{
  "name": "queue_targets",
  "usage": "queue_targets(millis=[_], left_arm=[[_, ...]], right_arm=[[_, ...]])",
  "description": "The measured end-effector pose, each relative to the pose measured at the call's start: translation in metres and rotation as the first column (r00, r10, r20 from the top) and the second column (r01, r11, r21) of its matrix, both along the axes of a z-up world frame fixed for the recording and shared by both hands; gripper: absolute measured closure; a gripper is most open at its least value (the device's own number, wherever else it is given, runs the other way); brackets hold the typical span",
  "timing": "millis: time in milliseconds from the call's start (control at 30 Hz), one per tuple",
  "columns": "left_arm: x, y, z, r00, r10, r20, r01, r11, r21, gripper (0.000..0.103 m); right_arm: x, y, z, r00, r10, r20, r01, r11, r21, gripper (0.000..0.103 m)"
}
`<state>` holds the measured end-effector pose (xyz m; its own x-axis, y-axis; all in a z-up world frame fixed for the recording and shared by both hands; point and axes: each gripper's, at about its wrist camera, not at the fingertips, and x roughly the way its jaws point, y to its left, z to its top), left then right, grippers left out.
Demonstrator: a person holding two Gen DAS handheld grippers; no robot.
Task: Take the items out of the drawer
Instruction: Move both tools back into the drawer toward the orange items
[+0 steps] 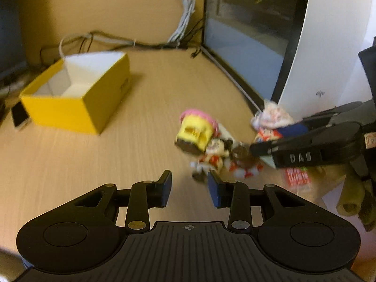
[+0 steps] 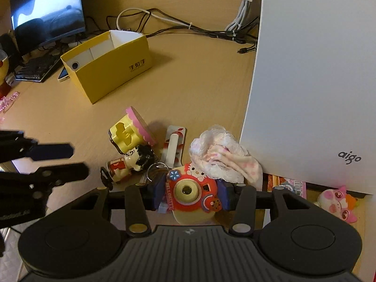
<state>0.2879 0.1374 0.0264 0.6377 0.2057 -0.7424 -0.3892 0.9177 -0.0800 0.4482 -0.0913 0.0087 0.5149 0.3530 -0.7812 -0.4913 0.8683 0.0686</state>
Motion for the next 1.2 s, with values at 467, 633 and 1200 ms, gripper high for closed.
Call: queue_targets(millis=[467, 633, 1200], left_arm=[[-0.029, -0.063, 0.005, 0.98, -0.2, -0.013, 0.199, 0.978, -0.069, 0.065], [-0.017, -0.103, -0.029, 0.9, -0.426, -0.089, 0.397, 0.887, -0.236, 0.065], [0.038, -0.21, -0.131, 0.643, -0.746, -0.173, 0.645, 0.649, -0.404, 0.066]], right_arm=[[-0.091, -0.067, 0.063, 0.981, -0.183, 0.057, 0.18, 0.982, 0.061, 0.04], [-0.13, -0.1, 0.053, 0.961, -0.276, -0.016, 0.275, 0.961, -0.026, 0.037], [-0.201, -0.166, 0.034, 0.906, -0.402, -0.132, 0.395, 0.916, -0.074, 0.038]])
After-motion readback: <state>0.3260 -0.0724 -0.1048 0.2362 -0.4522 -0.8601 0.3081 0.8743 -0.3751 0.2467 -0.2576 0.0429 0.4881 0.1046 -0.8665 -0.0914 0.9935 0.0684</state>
